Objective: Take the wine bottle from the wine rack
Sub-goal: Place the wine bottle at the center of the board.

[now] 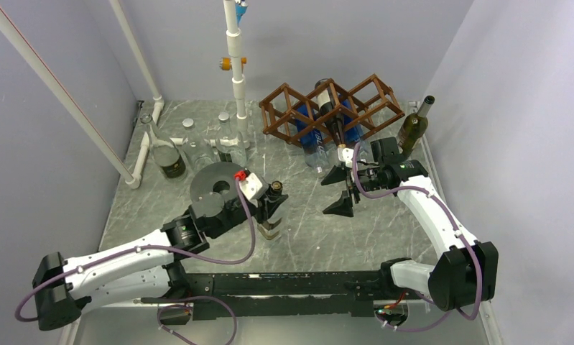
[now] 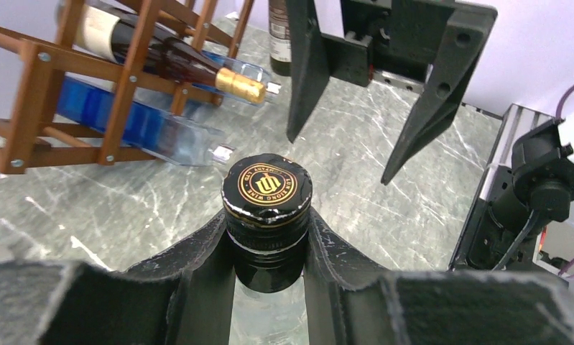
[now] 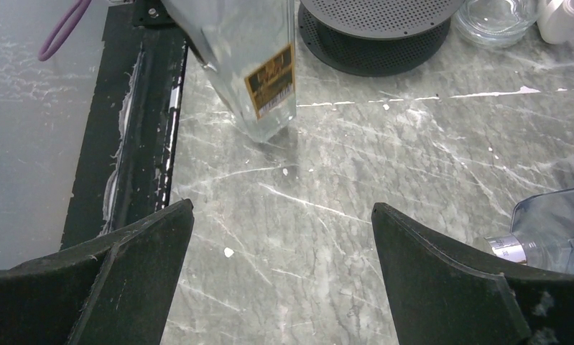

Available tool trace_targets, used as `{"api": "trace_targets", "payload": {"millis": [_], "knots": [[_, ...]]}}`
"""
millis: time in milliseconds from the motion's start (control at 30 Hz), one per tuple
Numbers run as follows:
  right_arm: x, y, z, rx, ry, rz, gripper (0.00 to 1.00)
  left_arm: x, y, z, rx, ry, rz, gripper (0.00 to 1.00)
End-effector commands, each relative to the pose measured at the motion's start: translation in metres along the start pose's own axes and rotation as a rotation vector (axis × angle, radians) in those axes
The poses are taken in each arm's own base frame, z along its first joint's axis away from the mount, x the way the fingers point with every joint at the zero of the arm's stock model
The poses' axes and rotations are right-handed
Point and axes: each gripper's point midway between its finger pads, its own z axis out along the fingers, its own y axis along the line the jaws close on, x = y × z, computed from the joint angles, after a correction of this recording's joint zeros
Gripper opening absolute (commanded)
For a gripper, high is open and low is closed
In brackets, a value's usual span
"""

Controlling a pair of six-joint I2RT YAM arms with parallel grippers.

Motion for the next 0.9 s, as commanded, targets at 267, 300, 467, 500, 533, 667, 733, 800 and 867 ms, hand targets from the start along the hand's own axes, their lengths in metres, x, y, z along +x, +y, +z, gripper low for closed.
{"api": "trace_targets", "payload": {"millis": [267, 300, 467, 500, 533, 667, 733, 800, 867], "knots": [[-0.012, -0.005, -0.002, 0.007, -0.010, -0.073, 0.98, -0.104, 0.053, -0.039, -0.212, -0.072, -0.081, 0.00], [-0.012, -0.005, -0.002, 0.008, -0.010, -0.073, 0.98, -0.104, 0.058, -0.042, -0.235, -0.056, -0.084, 0.00], [-0.012, -0.006, -0.002, 0.008, -0.007, -0.072, 0.98, -0.116, 0.082, -0.059, -0.352, -0.013, -0.067, 0.00], [-0.011, -0.006, -0.002, 0.008, -0.006, -0.070, 0.98, -0.118, 0.088, -0.064, -0.387, -0.009, -0.060, 0.00], [-0.011, -0.006, -0.002, 0.008, -0.006, -0.070, 0.98, -0.120, 0.096, -0.069, -0.423, -0.005, -0.051, 0.00], [-0.011, -0.006, -0.002, 0.008, -0.004, -0.070, 0.98, -0.127, 0.125, -0.094, -0.583, -0.012, -0.024, 0.00], [-0.011, -0.006, -0.002, 0.007, -0.003, -0.070, 0.98, -0.128, 0.141, -0.109, -0.677, -0.018, -0.009, 0.00], [-0.011, -0.006, -0.002, 0.005, -0.002, -0.069, 0.98, -0.130, 0.155, -0.124, -0.766, -0.045, 0.008, 0.00], [-0.010, -0.006, -0.002, 0.003, -0.002, -0.066, 0.98, -0.133, 0.166, -0.137, -0.841, -0.082, 0.027, 0.00]]}}
